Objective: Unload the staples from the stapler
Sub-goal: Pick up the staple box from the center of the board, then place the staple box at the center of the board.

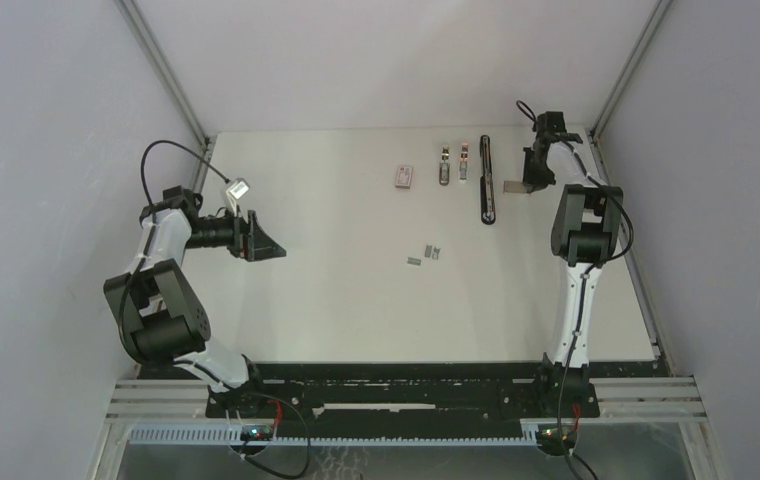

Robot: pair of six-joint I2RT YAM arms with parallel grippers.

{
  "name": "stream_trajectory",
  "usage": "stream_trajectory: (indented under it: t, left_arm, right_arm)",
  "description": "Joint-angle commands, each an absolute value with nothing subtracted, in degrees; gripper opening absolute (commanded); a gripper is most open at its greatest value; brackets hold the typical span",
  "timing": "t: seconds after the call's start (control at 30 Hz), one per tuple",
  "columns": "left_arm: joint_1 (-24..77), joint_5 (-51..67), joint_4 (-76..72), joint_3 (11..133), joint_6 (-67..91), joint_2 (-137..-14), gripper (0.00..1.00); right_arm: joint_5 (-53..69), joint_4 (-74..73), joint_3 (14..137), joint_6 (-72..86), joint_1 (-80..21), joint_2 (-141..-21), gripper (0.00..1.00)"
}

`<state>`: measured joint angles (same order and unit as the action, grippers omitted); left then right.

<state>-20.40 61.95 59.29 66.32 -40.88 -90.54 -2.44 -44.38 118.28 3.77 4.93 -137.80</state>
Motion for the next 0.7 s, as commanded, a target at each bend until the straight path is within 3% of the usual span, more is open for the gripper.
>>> stream_trajectory:
  t: [0.0,0.3,0.67]
  left_arm:
    - [-20.8,64.5,60.2,67.4,-42.9,-90.5,1.0]
    - [-20.8,64.6,60.5,67.5,-43.2,-90.6,1.0]
    - [-20.8,64.5,60.6,67.4,-43.3,-90.4,1.0]
  right_arm:
    - [-5.0,-40.8,116.4,3.1,4.1,-129.1,0.0]
    - [-4.3,-38.7,108.9,5.6,0.8,-115.7,0.0]
    - [-2.3,-36.6,99.7,10.3,-12.2,-109.1,0.0]
